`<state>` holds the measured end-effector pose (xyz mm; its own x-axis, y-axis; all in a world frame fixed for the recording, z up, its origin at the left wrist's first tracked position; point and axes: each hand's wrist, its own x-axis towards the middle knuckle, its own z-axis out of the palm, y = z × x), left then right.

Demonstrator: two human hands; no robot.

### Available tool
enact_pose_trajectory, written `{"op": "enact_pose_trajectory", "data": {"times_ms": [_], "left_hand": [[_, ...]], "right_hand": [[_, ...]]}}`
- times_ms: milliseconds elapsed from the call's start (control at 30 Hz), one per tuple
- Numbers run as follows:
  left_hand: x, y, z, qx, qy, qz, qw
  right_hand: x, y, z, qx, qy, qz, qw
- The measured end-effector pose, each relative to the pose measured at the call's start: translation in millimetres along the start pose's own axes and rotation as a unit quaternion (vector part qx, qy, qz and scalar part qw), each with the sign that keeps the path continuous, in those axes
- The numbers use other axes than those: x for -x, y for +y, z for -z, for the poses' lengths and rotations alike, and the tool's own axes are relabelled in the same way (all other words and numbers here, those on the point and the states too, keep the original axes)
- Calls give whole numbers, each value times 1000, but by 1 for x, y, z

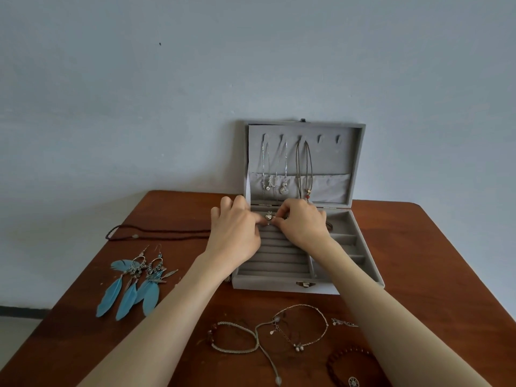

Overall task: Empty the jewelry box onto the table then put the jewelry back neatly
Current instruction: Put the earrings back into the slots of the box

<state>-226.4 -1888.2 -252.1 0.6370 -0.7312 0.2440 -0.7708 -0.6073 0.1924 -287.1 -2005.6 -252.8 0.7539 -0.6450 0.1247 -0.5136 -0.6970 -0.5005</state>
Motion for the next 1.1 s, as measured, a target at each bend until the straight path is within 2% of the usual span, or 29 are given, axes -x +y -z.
{"op": "enact_pose_trajectory", "data": {"times_ms": [233, 433, 667, 767, 933, 1100], "left_hand": [[17, -16, 10, 64, 47, -13, 997], [60, -58, 28, 178, 45, 19, 983], [78, -77, 22, 219, 64, 68, 971], [79, -79, 19, 211, 80, 59, 972], [83, -72, 12, 196, 56, 31, 978], [82, -73, 9, 187, 61, 59, 979]], "right_hand": [[29, 9, 6, 41, -7, 87, 995], [65, -2, 10, -5, 31, 148, 988], [87, -42, -7, 33, -19, 215, 976], [84, -52, -11, 77, -18, 211, 974], [77, -71, -15, 180, -47, 155, 970], [74, -79, -23, 223, -51, 116, 967]]}}
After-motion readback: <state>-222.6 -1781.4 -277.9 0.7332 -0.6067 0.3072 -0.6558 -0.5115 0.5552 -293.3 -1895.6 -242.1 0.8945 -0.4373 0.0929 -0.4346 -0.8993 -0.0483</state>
